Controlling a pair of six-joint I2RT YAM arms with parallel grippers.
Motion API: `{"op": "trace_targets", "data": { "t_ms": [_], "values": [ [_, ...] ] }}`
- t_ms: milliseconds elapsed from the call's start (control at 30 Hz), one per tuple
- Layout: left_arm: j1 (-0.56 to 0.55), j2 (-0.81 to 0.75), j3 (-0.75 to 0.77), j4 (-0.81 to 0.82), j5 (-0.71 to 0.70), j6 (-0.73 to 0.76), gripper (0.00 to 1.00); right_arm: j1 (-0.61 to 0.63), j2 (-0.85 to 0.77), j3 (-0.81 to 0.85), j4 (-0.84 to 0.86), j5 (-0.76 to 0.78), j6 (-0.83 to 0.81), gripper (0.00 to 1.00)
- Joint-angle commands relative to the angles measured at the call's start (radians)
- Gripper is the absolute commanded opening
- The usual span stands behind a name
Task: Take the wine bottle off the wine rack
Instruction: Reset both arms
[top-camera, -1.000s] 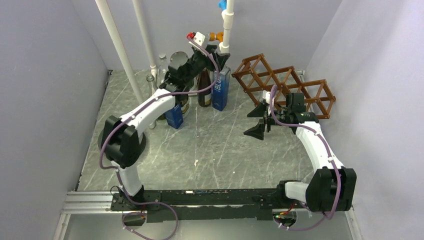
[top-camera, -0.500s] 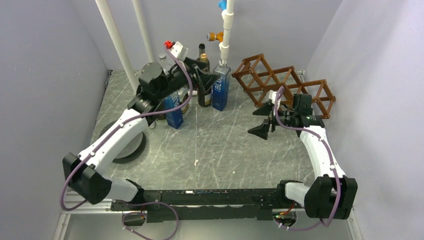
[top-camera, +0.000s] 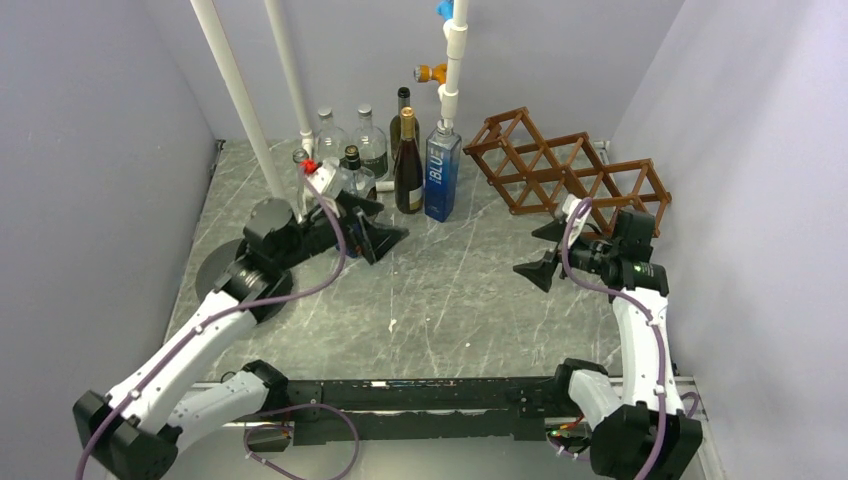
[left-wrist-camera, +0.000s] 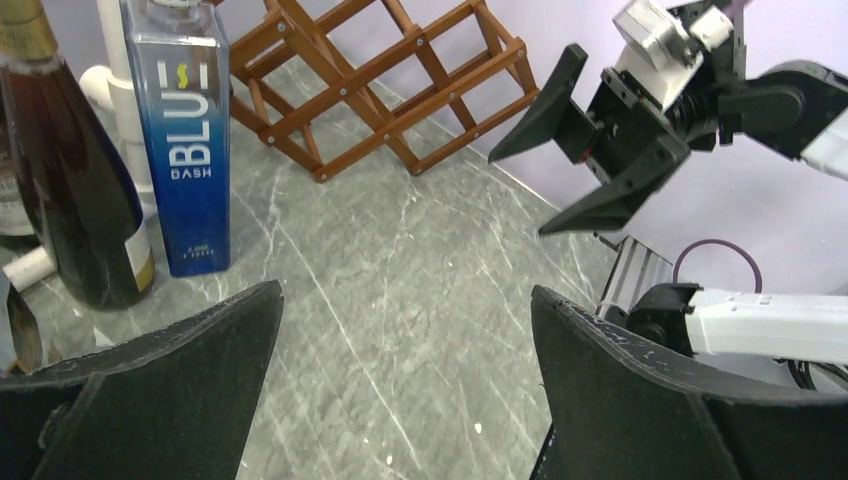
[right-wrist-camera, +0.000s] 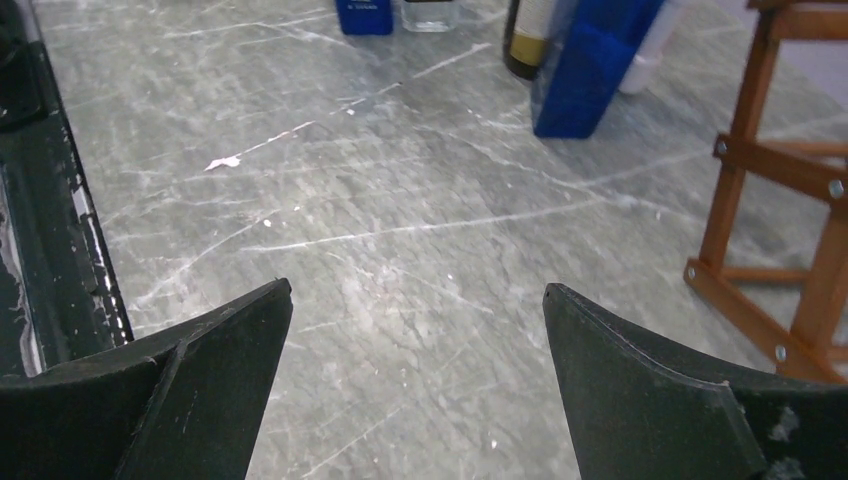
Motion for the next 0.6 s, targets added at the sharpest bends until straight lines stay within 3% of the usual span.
{"op": "trace_targets", "data": {
  "t_ms": [0,267,567],
  "values": [
    [0.002,-0.130,-0.110,0.003,-0.017,-0.017,1.00,-0.098,-0.016,0.039,-0.077,-0.056,-0.003,1.00],
    [0.004,-0.320,-0.264,-0.117,-0.082,0.039,1.00,-0.208,-0.061,0.026,0.021,-0.010,0.168,1.00],
    [0.011,-0.466,-0.231,-0.407,-0.351,0.235,1.00,-0.237,-0.053,0.079,-0.005,0.040,0.251,1.00]
  ]
}}
